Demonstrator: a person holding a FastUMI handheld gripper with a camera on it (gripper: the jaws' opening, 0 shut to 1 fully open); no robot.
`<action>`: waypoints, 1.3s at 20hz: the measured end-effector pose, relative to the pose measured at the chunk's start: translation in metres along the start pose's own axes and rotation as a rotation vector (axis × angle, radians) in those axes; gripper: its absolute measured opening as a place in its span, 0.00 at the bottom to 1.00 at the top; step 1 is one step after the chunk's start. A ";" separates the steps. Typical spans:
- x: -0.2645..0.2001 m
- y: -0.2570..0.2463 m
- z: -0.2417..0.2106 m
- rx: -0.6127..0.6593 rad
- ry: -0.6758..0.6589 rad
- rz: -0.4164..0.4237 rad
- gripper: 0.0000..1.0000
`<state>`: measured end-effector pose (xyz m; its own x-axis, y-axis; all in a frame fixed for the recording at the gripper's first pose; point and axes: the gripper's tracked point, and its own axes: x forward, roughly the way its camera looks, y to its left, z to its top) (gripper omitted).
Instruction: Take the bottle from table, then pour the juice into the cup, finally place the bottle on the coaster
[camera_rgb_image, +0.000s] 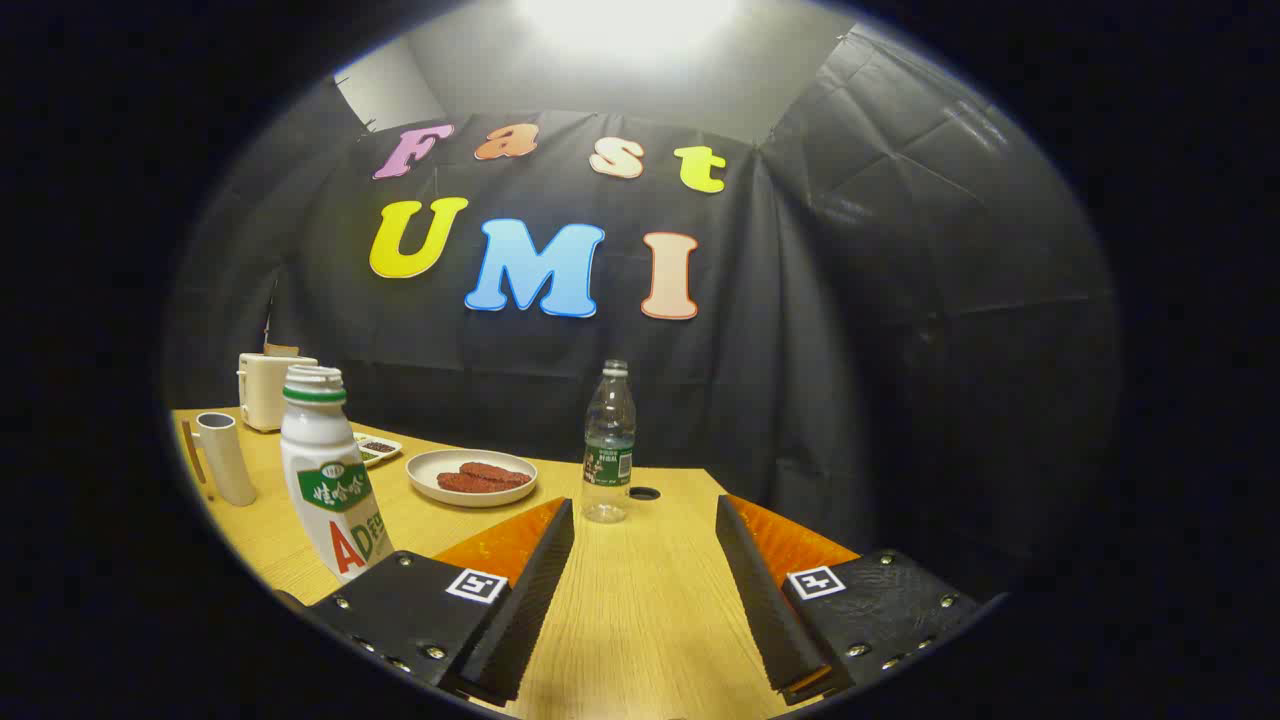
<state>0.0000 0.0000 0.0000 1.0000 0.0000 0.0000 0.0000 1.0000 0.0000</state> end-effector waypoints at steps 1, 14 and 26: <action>-0.007 0.006 0.009 0.000 -0.008 0.012 0.87; -0.077 0.084 0.028 0.171 0.013 0.186 0.87; -0.061 0.163 0.003 0.165 0.066 0.297 0.87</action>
<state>-0.0612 0.1629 0.0025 0.9541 0.2966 -0.0405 -0.2858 0.9428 0.1716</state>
